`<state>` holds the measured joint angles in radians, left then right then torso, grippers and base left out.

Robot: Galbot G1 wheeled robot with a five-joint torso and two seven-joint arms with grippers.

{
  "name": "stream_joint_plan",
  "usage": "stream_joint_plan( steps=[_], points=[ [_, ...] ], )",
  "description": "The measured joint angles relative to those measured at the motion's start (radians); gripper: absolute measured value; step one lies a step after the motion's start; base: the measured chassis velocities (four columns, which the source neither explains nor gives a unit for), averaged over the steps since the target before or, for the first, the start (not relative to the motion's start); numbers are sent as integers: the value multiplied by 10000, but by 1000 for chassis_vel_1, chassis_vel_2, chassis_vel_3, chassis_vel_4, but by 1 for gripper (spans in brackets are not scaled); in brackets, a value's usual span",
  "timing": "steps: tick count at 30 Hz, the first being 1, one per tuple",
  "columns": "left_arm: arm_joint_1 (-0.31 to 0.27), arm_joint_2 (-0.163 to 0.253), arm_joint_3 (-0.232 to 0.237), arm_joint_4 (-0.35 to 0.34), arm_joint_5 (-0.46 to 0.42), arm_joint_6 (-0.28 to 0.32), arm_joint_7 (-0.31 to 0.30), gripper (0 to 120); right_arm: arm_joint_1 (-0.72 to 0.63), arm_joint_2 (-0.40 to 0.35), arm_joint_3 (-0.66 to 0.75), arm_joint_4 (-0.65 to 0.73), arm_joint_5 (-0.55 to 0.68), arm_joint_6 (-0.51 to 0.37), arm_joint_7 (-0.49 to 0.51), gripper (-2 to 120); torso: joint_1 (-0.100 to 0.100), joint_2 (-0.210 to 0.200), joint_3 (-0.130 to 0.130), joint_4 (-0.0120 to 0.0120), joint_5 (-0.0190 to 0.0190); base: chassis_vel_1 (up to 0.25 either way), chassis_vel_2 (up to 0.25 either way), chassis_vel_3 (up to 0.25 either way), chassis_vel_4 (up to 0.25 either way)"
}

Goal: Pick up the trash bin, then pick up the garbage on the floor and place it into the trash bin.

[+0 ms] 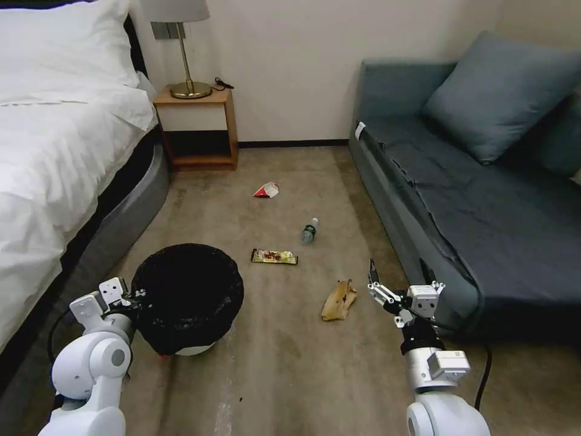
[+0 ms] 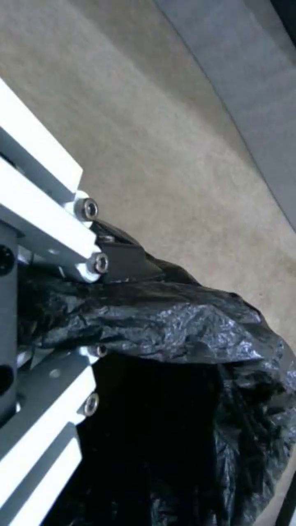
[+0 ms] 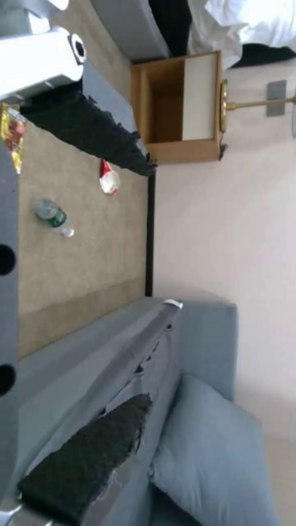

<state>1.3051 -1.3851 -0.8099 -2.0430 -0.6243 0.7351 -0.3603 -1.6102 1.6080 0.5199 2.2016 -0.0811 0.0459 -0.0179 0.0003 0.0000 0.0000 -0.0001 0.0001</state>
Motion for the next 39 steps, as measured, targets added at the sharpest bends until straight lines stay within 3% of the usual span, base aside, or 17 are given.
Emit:
stream_joint_plan(
  steps=[20,26,29,30,33,36,38,39],
  points=[
    [-60,-43,16,-12,78,4,100,4,107,-12,-33,-210,-18,239,-247,100,0,0,0,0,0,-83,79,79,-79],
    [-75,-22,15,-213,149,5,214,4,396,-662,-703,-109,1254,-1277,310,100,0,1,0,1,-2,0,0,0,0],
    [-72,1,-31,-424,152,5,316,4,828,-1230,-1499,-49,2985,-2998,1307,100,0,0,0,0,-1,0,0,0,0],
    [-72,1,-31,-424,152,5,316,4,828,-1230,-1499,-49,2985,-2998,1307,100,0,0,0,0,-1,0,0,0,0],
    [-104,68,-95,-467,109,4,394,4,1845,-1887,-2297,-901,5503,-4514,2848,100,0,0,0,1,-1,0,0,0,0],
    [-111,87,-115,-459,106,4,409,4,2179,-2029,-2464,-1309,6151,-4814,3397,100,0,0,0,2,0,0,0,0,0],
    [-126,104,-169,-379,102,5,449,4,3019,-2277,-2833,-2520,7518,-5294,4597,100,0,0,0,1,0,0,0,0,0],
    [-126,104,-169,-379,102,5,449,4,3019,-2277,-2833,-2520,7518,-5294,4597,100,0,0,0,1,0,0,0,0,0]
  ],
)
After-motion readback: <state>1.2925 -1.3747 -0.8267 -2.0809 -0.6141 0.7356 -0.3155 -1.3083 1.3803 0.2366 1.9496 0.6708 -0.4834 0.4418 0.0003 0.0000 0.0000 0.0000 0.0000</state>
